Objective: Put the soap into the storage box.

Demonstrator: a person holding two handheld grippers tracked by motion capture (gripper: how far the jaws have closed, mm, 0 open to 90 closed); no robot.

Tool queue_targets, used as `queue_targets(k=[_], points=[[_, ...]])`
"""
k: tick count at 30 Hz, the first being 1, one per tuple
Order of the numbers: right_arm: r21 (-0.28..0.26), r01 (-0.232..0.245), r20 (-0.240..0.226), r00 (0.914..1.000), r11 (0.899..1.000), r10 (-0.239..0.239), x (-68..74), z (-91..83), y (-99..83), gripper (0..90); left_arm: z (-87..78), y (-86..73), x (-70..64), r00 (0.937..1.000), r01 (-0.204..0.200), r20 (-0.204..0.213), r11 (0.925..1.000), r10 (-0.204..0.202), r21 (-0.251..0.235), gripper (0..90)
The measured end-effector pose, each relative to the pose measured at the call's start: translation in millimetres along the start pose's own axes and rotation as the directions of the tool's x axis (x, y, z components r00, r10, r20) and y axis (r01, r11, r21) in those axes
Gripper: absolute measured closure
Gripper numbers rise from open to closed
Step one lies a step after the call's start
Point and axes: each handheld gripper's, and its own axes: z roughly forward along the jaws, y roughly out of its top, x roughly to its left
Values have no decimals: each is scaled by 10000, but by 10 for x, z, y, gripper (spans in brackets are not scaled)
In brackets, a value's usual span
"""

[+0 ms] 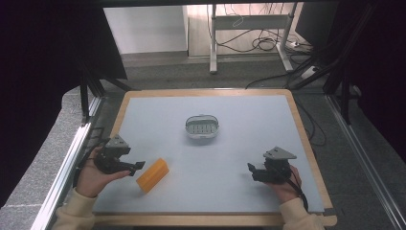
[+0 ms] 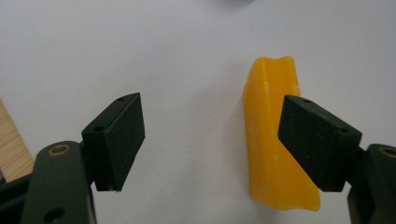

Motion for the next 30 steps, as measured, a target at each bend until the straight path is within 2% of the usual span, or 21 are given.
queue_targets(k=[1,11,18,30], points=[[23,11,-5,10000,10000,-11,0,3,-2,156,2,13,-24,9997,10,230,9999,-8,-108,231],[34,-78,-68,9999,10000,78,-6,11,-9,156,60,66,-123,9987,-164,479,9998,158,122,232],[86,-87,-80,9999,9999,88,-8,20,-13,156,165,86,-184,9971,-282,722,9979,240,575,232],[146,-73,-74,9999,9999,74,-5,24,-15,155,376,145,-301,9971,-323,723,9891,220,1439,232]])
